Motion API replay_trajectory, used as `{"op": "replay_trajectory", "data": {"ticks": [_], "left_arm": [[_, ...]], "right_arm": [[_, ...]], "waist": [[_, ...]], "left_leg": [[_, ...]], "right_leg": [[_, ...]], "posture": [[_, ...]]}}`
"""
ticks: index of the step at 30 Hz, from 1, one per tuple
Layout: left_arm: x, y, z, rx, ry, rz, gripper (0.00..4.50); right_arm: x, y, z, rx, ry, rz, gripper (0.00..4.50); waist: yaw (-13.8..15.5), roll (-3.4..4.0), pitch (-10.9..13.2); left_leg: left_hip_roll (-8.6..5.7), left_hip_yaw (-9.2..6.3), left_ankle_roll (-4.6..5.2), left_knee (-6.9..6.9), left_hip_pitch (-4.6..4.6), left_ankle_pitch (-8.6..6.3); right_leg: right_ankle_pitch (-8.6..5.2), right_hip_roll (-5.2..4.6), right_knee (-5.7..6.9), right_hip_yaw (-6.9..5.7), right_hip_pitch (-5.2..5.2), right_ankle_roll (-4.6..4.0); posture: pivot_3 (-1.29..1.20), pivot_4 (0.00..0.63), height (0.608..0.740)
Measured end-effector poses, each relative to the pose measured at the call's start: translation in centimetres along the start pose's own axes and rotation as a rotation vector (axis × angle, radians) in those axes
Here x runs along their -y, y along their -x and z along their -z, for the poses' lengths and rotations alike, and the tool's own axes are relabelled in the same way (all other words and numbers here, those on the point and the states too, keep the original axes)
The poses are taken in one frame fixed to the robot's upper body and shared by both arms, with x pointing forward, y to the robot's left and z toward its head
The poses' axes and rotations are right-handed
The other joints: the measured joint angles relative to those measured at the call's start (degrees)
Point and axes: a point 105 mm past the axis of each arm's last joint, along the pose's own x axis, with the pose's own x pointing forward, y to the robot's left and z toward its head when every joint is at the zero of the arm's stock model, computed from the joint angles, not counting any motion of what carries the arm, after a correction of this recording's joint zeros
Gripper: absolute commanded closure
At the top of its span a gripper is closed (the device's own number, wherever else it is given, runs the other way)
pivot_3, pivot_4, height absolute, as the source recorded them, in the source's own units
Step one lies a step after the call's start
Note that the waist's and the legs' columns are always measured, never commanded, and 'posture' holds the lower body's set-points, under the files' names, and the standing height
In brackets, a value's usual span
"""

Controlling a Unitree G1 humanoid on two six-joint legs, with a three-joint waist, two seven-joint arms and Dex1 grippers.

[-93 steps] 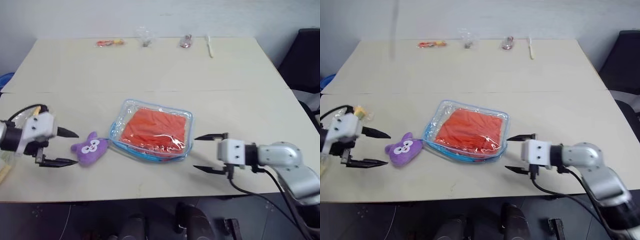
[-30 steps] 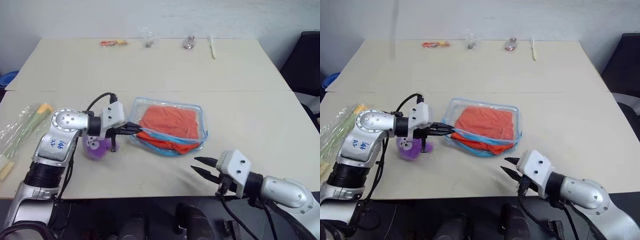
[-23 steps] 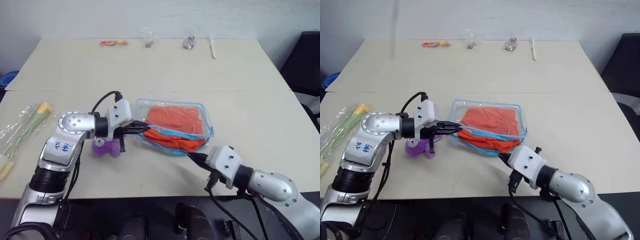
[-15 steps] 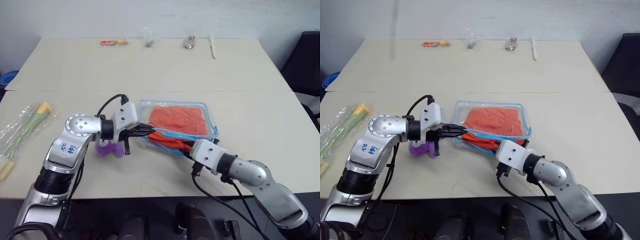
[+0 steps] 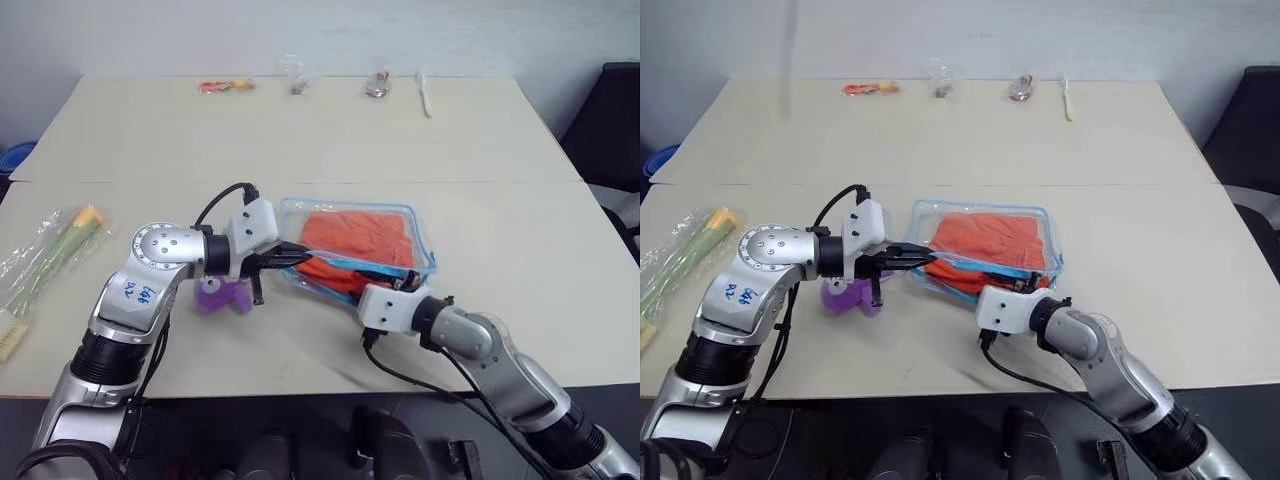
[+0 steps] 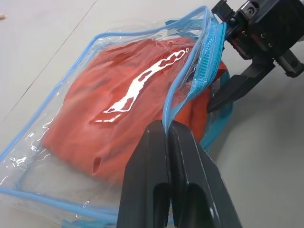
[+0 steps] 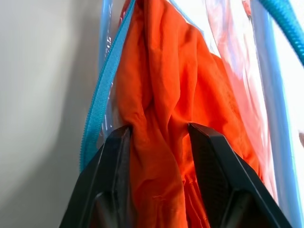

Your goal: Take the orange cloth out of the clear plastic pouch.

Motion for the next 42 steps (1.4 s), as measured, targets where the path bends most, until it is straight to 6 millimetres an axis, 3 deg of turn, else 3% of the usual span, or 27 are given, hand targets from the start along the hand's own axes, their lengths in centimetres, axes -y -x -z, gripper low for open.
{"op": "replay_trajectory", "data": {"ticks": [2,5,14,21,29,38,42], "left_arm": [[0.0,0.0,0.0,0.0,0.0,0.001,4.5],[0.0,0.0,0.0,-0.001,0.0,0.002,4.5],[0.0,-0.1,-0.1,0.004,-0.01,0.009,4.5],[0.0,-0.1,-0.1,0.004,-0.01,0.004,4.5],[0.0,-0.1,-0.1,0.006,-0.015,-0.002,4.5],[0.3,-0.1,0.3,0.003,-0.005,-0.002,4.5],[0.2,-0.1,0.3,0.004,-0.006,-0.002,4.5]], "right_arm": [[0.0,-0.1,-0.1,-0.001,0.006,0.005,1.97],[-0.1,0.0,0.1,-0.01,0.024,0.001,0.97],[-0.3,0.1,0.2,-0.014,0.081,-0.008,0.97],[1.4,-1.9,0.6,-0.039,0.114,0.053,0.97],[1.5,-2.5,0.5,-0.02,0.039,0.05,0.97],[2.0,-1.9,0.9,-0.027,-0.004,0.056,3.94],[1.9,-1.8,1.3,-0.046,0.019,0.05,3.94]], "waist": [[-0.02,0.0,0.0],[0.0,0.0,0.0],[-0.05,0.0,0.0],[-0.22,0.0,0.0],[-0.3,0.0,0.0],[-0.27,0.01,0.0],[-0.25,0.01,0.0]], "left_leg": [[0.01,0.0,0.0,0.0,0.0,0.0],[0.01,0.0,0.0,0.0,0.0,0.0],[0.01,0.0,0.0,0.0,0.01,0.0],[0.02,0.0,0.0,0.0,0.01,0.0],[0.02,0.0,0.0,0.0,0.01,0.0],[0.02,-0.01,0.0,0.0,0.0,0.0],[0.02,-0.01,0.0,0.0,0.0,0.0]], "right_leg": [[0.0,0.0,0.01,0.0,0.0,0.0],[0.0,0.0,0.01,0.01,0.0,0.0],[0.0,0.0,0.02,0.01,0.0,0.0],[0.0,0.01,0.01,0.01,0.0,0.0],[0.0,0.01,0.02,0.01,0.0,0.0],[0.0,0.01,0.01,0.01,0.0,0.0],[0.0,0.01,0.01,0.01,0.0,0.0]], "posture": [[0.0,0.15,0.74],[0.0,0.15,0.74],[0.0,0.15,0.74],[0.0,0.15,0.74],[0.0,0.15,0.74],[0.0,0.15,0.74],[0.0,0.15,0.74]]}}
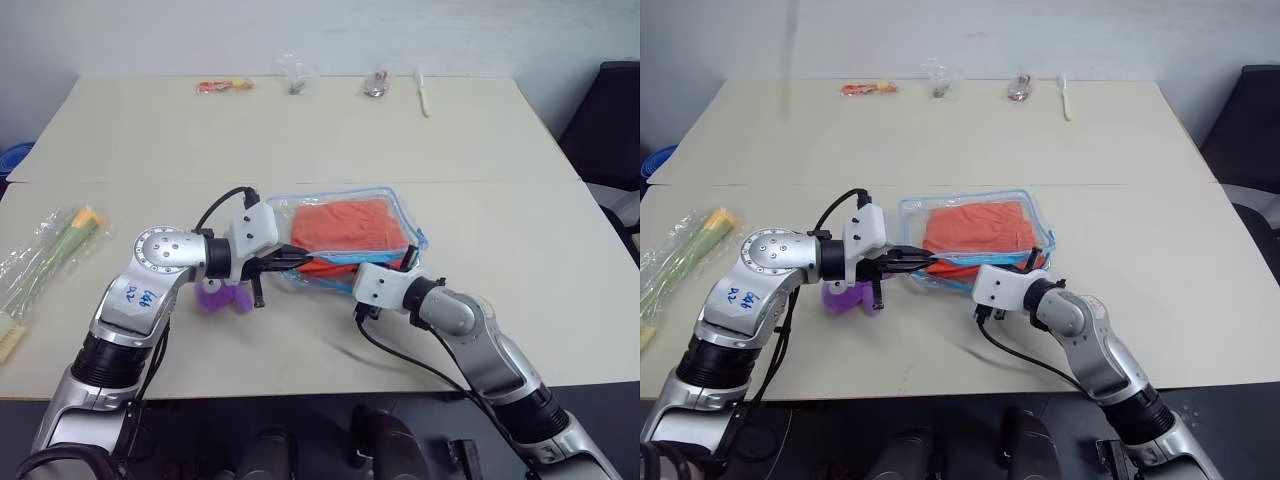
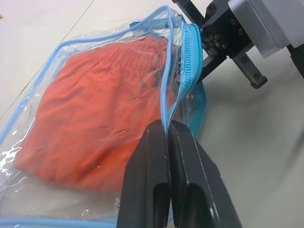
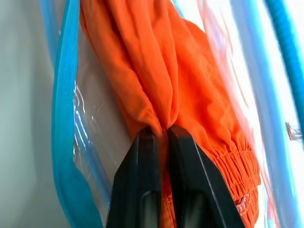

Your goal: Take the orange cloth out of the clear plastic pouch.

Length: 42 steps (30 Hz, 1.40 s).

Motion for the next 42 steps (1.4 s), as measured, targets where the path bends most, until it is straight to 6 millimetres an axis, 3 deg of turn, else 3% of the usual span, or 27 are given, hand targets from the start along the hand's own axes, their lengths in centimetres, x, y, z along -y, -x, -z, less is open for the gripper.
{"op": "replay_trajectory", "data": {"ticks": [5,6,9,13,20,31,34,40,42], "left_arm": [[0.0,0.0,0.0,0.002,-0.003,-0.001,4.5],[-0.1,0.0,0.0,0.002,-0.004,-0.001,4.5],[-0.1,0.0,0.0,0.003,-0.005,-0.001,4.5],[-0.1,0.0,0.0,0.004,-0.005,-0.001,4.5],[-0.3,0.0,0.3,0.001,0.005,-0.005,4.5],[-0.5,-0.1,0.2,0.006,0.008,-0.007,4.5],[-0.5,-0.1,0.2,0.006,0.008,-0.007,4.5],[-0.5,-0.2,0.1,0.013,0.01,-0.012,4.5],[-0.5,-0.3,0.1,0.015,0.011,-0.014,4.5]], "right_arm": [[-0.3,0.2,0.3,-0.011,0.012,-0.015,3.94],[-0.3,0.2,0.3,-0.007,0.019,-0.015,3.78],[-0.2,0.2,0.2,-0.006,0.022,-0.013,3.06],[-0.1,0.2,0.2,-0.012,0.04,-0.006,1.66],[-0.1,0.1,0.2,-0.008,0.071,-0.005,1.66],[0.9,-2.5,0.2,0.008,0.144,0.023,1.66],[0.7,-2.7,0.3,0.01,0.141,0.015,2.29],[-0.4,-2.7,0.6,0.005,0.127,-0.02,4.38],[-0.5,-2.6,0.6,0.004,0.126,-0.023,4.45]], "waist": [[0.0,0.0,0.0],[0.01,0.0,0.0],[-0.01,0.0,0.0],[0.0,0.0,0.0],[-0.02,0.0,0.0],[-0.35,0.01,0.0],[-0.42,0.01,-0.01],[-0.37,0.01,-0.01],[-0.37,0.01,-0.01]], "left_leg": [[0.0,0.0,0.0,0.0,0.0,0.0],[0.0,0.0,0.0,0.0,0.0,0.0],[0.0,0.0,0.0,0.0,0.0,0.0],[0.0,0.0,0.0,0.0,0.0,0.0],[0.0,0.0,0.0,0.0,0.0,0.0],[0.01,-0.01,0.0,0.0,0.01,0.0],[0.01,-0.01,0.0,-0.01,0.01,0.0],[0.01,-0.02,0.0,-0.01,0.01,0.0],[0.02,-0.03,0.0,-0.01,0.01,0.0]], "right_leg": [[0.0,0.0,0.0,0.0,0.0,0.0],[0.0,0.0,0.0,0.0,0.0,0.0],[0.0,0.0,0.0,0.0,0.0,0.0],[0.0,0.0,0.0,0.0,0.0,0.0],[0.0,0.0,0.0,0.0,0.0,0.0],[0.0,0.0,0.01,0.0,0.0,0.0],[0.0,-0.01,0.01,0.0,0.0,0.0],[0.0,-0.02,0.01,0.0,0.0,0.0],[0.0,-0.02,0.01,0.0,0.0,0.0]], "posture": [[0.0,0.15,0.74],[0.0,0.15,0.74],[0.0,0.15,0.74],[0.0,0.15,0.74],[0.0,0.15,0.74],[0.0,0.15,0.74],[0.0,0.15,0.74],[0.0,0.15,0.74],[0.0,0.15,0.74]]}}
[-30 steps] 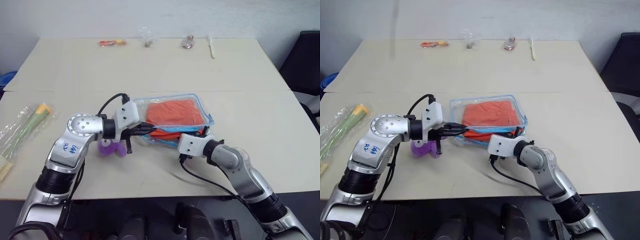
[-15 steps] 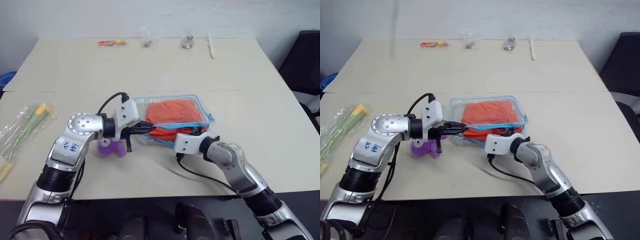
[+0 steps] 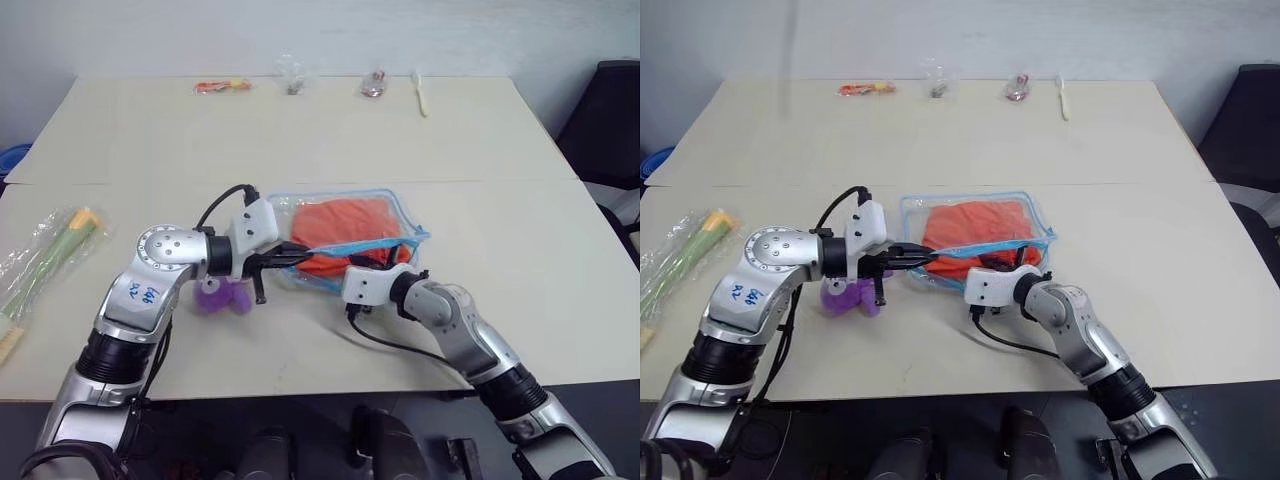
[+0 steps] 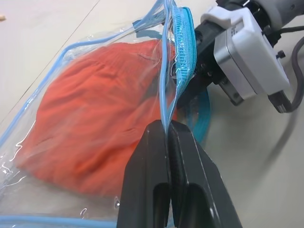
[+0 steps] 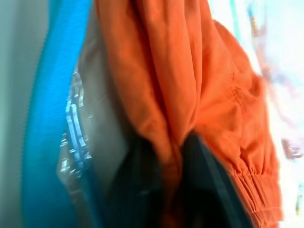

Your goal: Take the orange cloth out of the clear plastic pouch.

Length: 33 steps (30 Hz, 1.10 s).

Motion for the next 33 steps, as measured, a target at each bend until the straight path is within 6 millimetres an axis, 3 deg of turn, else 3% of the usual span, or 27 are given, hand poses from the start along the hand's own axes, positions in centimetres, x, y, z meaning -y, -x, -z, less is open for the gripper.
{"op": "replay_trajectory", "data": {"ticks": [5,10,14,21,28,33], "left_arm": [[-0.1,-0.1,0.1,-0.003,0.0,-0.011,4.5],[-0.7,-0.9,0.6,-0.023,-0.001,-0.041,4.5],[-1.4,-1.5,0.8,-0.036,-0.015,-0.079,4.5],[-2.0,-2.8,1.4,-0.049,-0.026,-0.097,4.5],[-2.2,-3.2,2.1,-0.063,-0.019,-0.101,4.5],[-2.0,-3.2,2.2,-0.056,0.012,-0.081,3.27]], "right_arm": [[-0.4,0.5,-0.3,0.011,-0.007,-0.02,4.45],[-1.2,2.2,-1.9,0.059,-0.101,-0.076,4.45],[-0.9,4.3,-3.7,0.121,-0.166,-0.112,4.45],[1.2,7.8,-5.4,0.194,-0.271,-0.136,4.45],[2.1,12.1,-7.1,0.264,-0.347,-0.226,4.45],[4.3,15.0,-6.9,0.233,-0.379,-0.217,4.5]], "waist": [[0.1,0.0,0.0],[0.39,0.0,0.0],[0.68,0.0,0.0],[0.69,0.0,0.0],[0.76,0.0,0.0],[0.83,-0.01,0.0]], "left_leg": [[0.0,-0.03,0.0,0.0,-0.01,0.0],[-0.01,-0.04,0.0,0.0,-0.01,0.0],[-0.05,-0.05,0.0,0.0,-0.01,0.0],[-0.04,-0.01,0.0,0.0,-0.01,0.0],[-0.05,-0.03,0.01,0.01,0.01,0.0],[-0.06,-0.11,0.01,0.01,0.0,-0.01]], "right_leg": [[0.0,0.0,-0.02,0.0,0.0,0.0],[0.0,0.02,-0.01,0.0,0.0,0.0],[0.0,0.0,-0.02,0.0,0.0,0.01],[0.0,0.04,-0.02,-0.03,0.0,0.01],[0.0,0.02,0.0,-0.02,0.0,0.01],[0.01,0.0,-0.01,-0.01,0.0,0.01]], "posture": [[0.0,0.15,0.74],[0.0,0.15,0.74],[0.0,0.15,0.74],[0.0,0.15,0.74],[0.0,0.15,0.74],[0.0,0.15,0.74]]}}
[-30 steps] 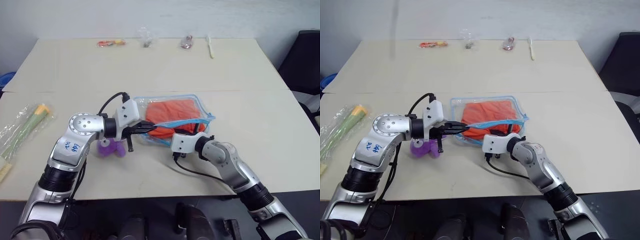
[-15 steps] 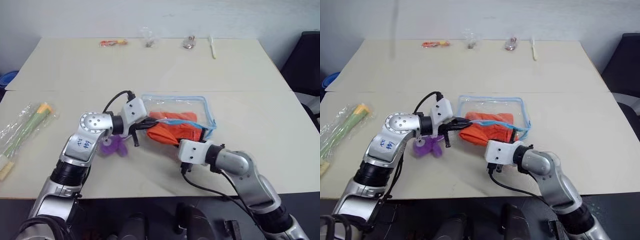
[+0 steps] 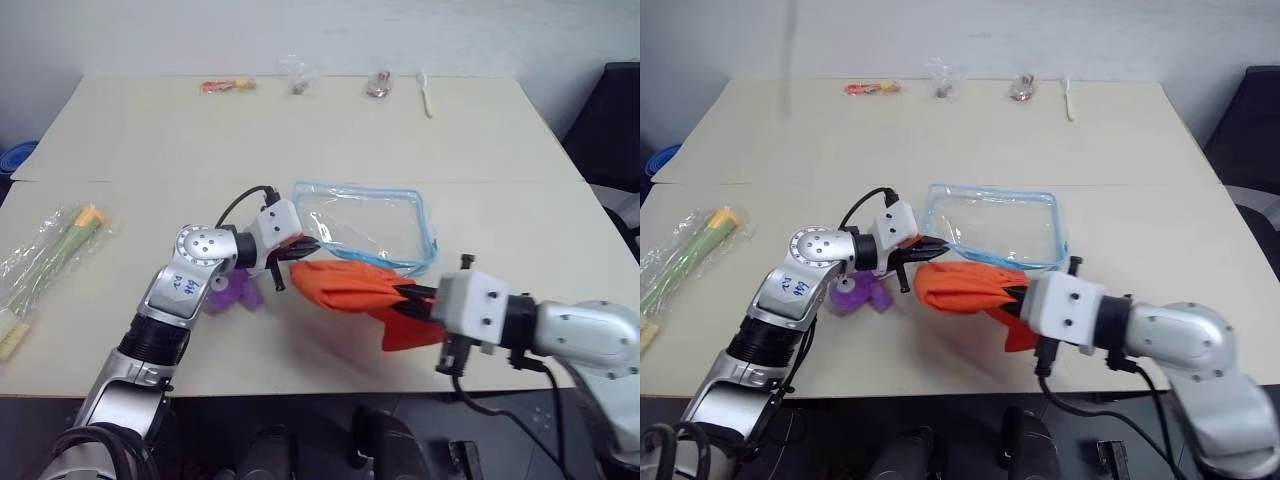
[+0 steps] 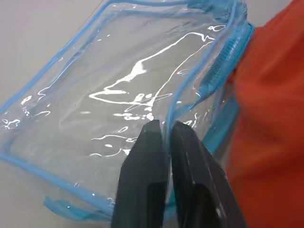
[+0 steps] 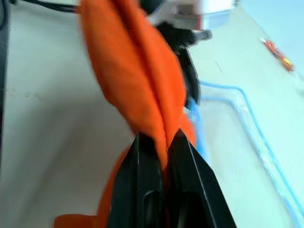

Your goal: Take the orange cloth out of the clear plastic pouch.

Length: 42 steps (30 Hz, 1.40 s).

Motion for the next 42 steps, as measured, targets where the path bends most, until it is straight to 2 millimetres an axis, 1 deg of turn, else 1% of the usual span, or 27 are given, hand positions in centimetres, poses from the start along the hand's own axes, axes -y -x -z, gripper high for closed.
{"op": "replay_trajectory", "data": {"ticks": [2,3,6,9,10,11,12,14,15,16,18,20,22,24,27,29,31,35,36,39,40,41,42], "left_arm": [[0.3,0.4,-0.2,0.003,-0.003,0.032,2.64],[0.4,0.7,-0.4,0.002,-0.014,0.049,2.4],[0.4,2.7,-0.8,-0.014,-0.047,0.095,1.45],[0.2,4.7,-1.1,-0.029,-0.034,0.136,0.56],[0.4,5.5,-1.4,-0.017,0.0,0.176,0.56],[0.8,6.5,-1.9,-0.002,0.058,0.241,0.56],[1.0,7.6,-2.8,0.026,0.106,0.298,0.56],[0.7,9.0,-5.4,0.099,0.117,0.357,0.56],[0.5,9.4,-6.4,0.125,0.102,0.37,0.56],[0.4,9.5,-7.4,0.151,0.096,0.385,0.56],[0.5,9.3,-8.5,0.186,0.097,0.41,0.56],[0.6,9.1,-9.0,0.213,0.127,0.428,0.56],[0.8,8.7,-9.2,0.238,0.159,0.446,0.56],[1.0,8.6,-9.2,0.244,0.172,0.45,0.56],[1.3,8.7,-9.0,0.246,0.177,0.447,0.56],[1.6,8.6,-8.8,0.244,0.177,0.452,0.56],[1.7,8.6,-8.9,0.248,0.173,0.458,0.56],[1.9,8.8,-9.0,0.253,0.16,0.48,0.51],[1.9,8.9,-9.0,0.254,0.156,0.484,0.51],[2.0,9.1,-9.0,0.258,0.147,0.496,0.51],[1.9,9.2,-9.0,0.255,0.146,0.498,0.51],[1.9,9.3,-8.9,0.254,0.145,0.5,0.51],[1.7,9.4,-8.8,0.25,0.148,0.5,0.51]], "right_arm": [[0.7,1.2,-0.4,-0.016,-0.026,0.002,4.5],[1.2,1.9,-0.6,-0.031,-0.022,0.013,4.5],[2.9,4.5,-1.2,-0.08,-0.018,0.062,4.5],[4.8,6.5,-0.8,-0.126,-0.043,0.127,4.5],[5.5,7.0,-0.4,-0.145,-0.033,0.144,4.5],[6.7,7.8,0.5,-0.195,0.003,0.179,4.5],[8.4,8.8,1.7,-0.262,0.053,0.233,4.5],[11.0,10.4,4.4,-0.376,0.141,0.328,4.5],[11.6,10.7,5.5,-0.412,0.172,0.344,4.5],[12.3,10.8,6.7,-0.446,0.244,0.356,4.5],[13.4,11.1,8.8,-0.5,0.345,0.375,4.5],[14.1,11.1,10.5,-0.533,0.461,0.387,4.5],[14.0,10.9,11.5,-0.532,0.543,0.395,4.5],[13.1,10.3,12.8,-0.514,0.591,0.378,4.5],[10.1,9.2,15.7,-0.487,0.56,0.31,4.5],[8.3,9.0,17.4,-0.492,0.513,0.27,4.5],[7.4,9.2,18.3,-0.505,0.489,0.244,4.5],[6.5,9.6,18.9,-0.505,0.433,0.239,3.42],[6.4,9.8,19.0,-0.505,0.412,0.241,3.02],[5.8,10.2,19.2,-0.511,0.354,0.236,2.04],[5.5,10.4,19.2,-0.515,0.335,0.233,1.61],[5.1,10.8,19.2,-0.521,0.301,0.238,1.38],[4.6,11.5,19.1,-0.534,0.249,0.246,1.01]], "waist": [[-0.04,0.01,0.01],[-0.04,0.01,0.01],[-0.04,0.01,0.01],[0.02,0.01,0.01],[0.06,0.0,0.01],[0.01,-0.01,0.02],[-0.01,-0.03,0.03],[0.1,-0.05,0.03],[0.11,-0.04,0.03],[-0.02,-0.03,0.02],[-0.32,0.01,0.05],[-0.68,0.11,0.1],[-0.97,0.14,0.12],[-1.23,0.14,0.12],[-1.36,0.14,0.12],[-1.35,0.16,0.13],[-1.35,0.17,0.13],[-1.42,0.17,0.13],[-1.43,0.17,0.13],[-1.23,0.18,0.13],[-1.09,0.19,0.13],[-0.87,0.2,0.14],[-0.66,0.22,0.14]], "left_leg": [[0.01,-0.04,0.0,0.0,0.0,0.0],[0.02,-0.08,0.0,0.0,0.0,0.0],[0.02,-0.28,0.0,-0.02,0.01,0.0],[0.0,-0.29,0.0,-0.02,0.02,0.0],[-0.01,-0.28,0.01,-0.01,0.01,0.0],[-0.02,-0.21,0.01,-0.01,0.0,0.0],[-0.03,-0.02,0.01,0.0,0.0,0.0],[-0.05,0.11,0.03,0.0,0.02,0.01],[-0.05,0.11,0.03,0.0,0.02,0.01],[-0.04,0.15,0.02,-0.01,0.04,0.01],[-0.04,0.19,0.02,-0.05,0.03,0.01],[0.01,0.21,-0.02,-0.1,0.03,0.04],[0.07,0.19,-0.08,-0.17,0.03,0.07],[0.08,0.16,-0.09,-0.18,0.01,0.07],[0.08,0.15,-0.09,-0.18,0.02,0.07],[0.13,0.14,-0.09,-0.16,0.01,0.08],[0.15,0.14,-0.06,-0.14,0.01,0.09],[0.19,0.07,-0.06,-0.14,0.03,0.09],[0.19,0.05,-0.06,-0.14,0.04,0.09],[0.19,0.01,-0.06,-0.12,0.02,0.09],[0.18,0.0,-0.06,-0.12,0.02,0.09],[0.17,-0.01,-0.06,-0.13,0.01,0.09],[0.17,-0.02,-0.06,-0.13,0.02,0.09]], "right_leg": [[0.0,0.0,0.01,0.01,-0.01,0.0],[0.0,0.01,0.01,0.01,-0.01,0.0],[0.0,0.0,-0.01,0.02,0.0,0.0],[0.0,-0.02,0.0,0.04,0.01,0.0],[0.0,-0.03,0.01,0.03,0.01,0.0],[0.0,-0.03,-0.01,0.02,0.02,0.0],[0.0,-0.04,-0.01,0.04,0.02,0.01],[0.02,-0.08,-0.05,0.02,0.07,0.04],[0.02,-0.08,-0.07,0.01,0.07,0.04],[0.02,-0.06,-0.06,0.03,0.07,0.04],[0.02,-0.05,-0.06,0.04,0.06,0.04],[0.02,-0.01,-0.05,0.04,0.01,0.03],[0.0,0.01,-0.06,0.02,0.0,0.0],[0.0,0.01,-0.07,0.01,-0.01,0.0],[0.0,-0.01,-0.07,0.02,0.0,0.0],[0.0,-0.06,-0.05,0.05,-0.01,0.0],[0.0,-0.07,-0.02,0.06,0.0,0.0],[0.0,-0.04,-0.03,0.07,0.0,0.0],[0.0,-0.04,-0.03,0.08,0.0,0.0],[0.0,-0.06,-0.03,0.07,0.0,0.0],[0.0,-0.05,-0.03,0.07,0.0,0.0],[0.0,-0.05,-0.05,0.06,0.0,0.0],[0.0,-0.03,-0.05,0.07,0.0,0.0]], "posture": [[0.0,0.15,0.74],[0.0,0.15,0.74],[0.0,0.15,0.74],[0.0,0.15,0.74],[0.0,0.15,0.74],[0.0,0.15,0.74],[0.0,0.15,0.74],[0.0,0.15,0.74],[0.0,0.15,0.74],[0.0,0.15,0.74],[0.0,0.15,0.74],[0.0,0.15,0.74],[0.0,0.15,0.74],[0.0,0.15,0.74],[0.0,0.15,0.74],[0.0,0.15,0.74],[0.0,0.15,0.74],[0.0,0.15,0.74],[0.0,0.15,0.74],[0.0,0.15,0.74],[0.0,0.15,0.74],[0.0,0.15,0.74],[0.0,0.15,0.74]]}}
